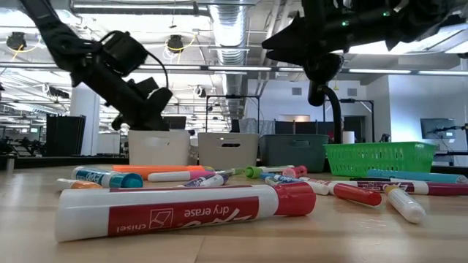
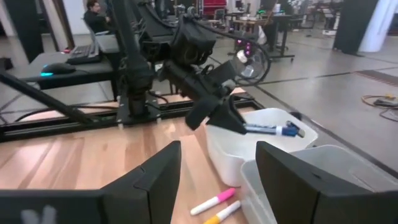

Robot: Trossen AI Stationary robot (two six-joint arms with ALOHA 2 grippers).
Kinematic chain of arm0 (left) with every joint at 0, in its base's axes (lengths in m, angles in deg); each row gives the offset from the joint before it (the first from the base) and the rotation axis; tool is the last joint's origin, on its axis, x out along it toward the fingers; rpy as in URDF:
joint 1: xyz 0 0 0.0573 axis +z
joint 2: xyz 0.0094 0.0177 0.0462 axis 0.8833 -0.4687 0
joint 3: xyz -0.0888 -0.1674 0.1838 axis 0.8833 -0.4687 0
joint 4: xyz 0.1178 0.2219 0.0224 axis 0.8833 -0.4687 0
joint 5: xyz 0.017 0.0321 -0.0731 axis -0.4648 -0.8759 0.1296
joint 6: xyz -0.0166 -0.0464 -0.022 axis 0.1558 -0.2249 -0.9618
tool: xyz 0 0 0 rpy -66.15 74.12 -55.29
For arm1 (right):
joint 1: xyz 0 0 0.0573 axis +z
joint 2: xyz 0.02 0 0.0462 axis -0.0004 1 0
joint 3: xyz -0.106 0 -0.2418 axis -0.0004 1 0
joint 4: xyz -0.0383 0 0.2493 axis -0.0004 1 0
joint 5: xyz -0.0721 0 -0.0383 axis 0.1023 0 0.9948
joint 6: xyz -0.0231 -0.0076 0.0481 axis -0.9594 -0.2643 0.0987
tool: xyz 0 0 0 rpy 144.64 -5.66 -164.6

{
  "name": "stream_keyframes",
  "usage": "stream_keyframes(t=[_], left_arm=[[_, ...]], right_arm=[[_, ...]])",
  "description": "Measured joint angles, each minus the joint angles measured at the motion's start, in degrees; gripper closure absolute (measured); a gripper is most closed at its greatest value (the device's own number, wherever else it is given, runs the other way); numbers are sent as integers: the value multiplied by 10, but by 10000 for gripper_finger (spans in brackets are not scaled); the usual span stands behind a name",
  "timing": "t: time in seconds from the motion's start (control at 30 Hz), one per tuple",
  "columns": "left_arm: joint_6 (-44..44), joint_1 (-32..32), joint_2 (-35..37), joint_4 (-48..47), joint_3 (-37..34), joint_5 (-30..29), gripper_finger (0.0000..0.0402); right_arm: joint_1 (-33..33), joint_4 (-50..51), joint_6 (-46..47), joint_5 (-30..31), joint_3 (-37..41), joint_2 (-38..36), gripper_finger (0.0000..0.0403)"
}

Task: Pick & Place Markers
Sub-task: Put the blue marker pen into the white bin, then put the green marker pen into the white bin

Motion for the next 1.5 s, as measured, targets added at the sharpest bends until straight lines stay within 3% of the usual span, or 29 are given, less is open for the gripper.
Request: stream_keyframes(t=[0.4,0.63,1.0,1.13,1.27,1.4,1.5], left_arm=[[-32,23,-63,-80,40,-6,317],[-30,35,-57,-84,41,1,314],[-20,35,-53,-86,40,7,255],[15,30,-7,-84,40,5,247],[64,10,87,-81,40,5,251],[102,-44,176,-80,40,19,260],[106,-99,204,-80,40,54,266]], right_arm=[[-47,-15,0,-1,-27,-4,210],[-63,-15,-5,-6,-51,-4,219],[-82,-12,-6,-110,-71,-3,221],[-79,16,-5,-122,-71,-3,220],[-62,89,4,-121,-96,18,220],[-20,178,-14,-120,-146,72,220],[12,251,-47,-120,-185,112,220]])
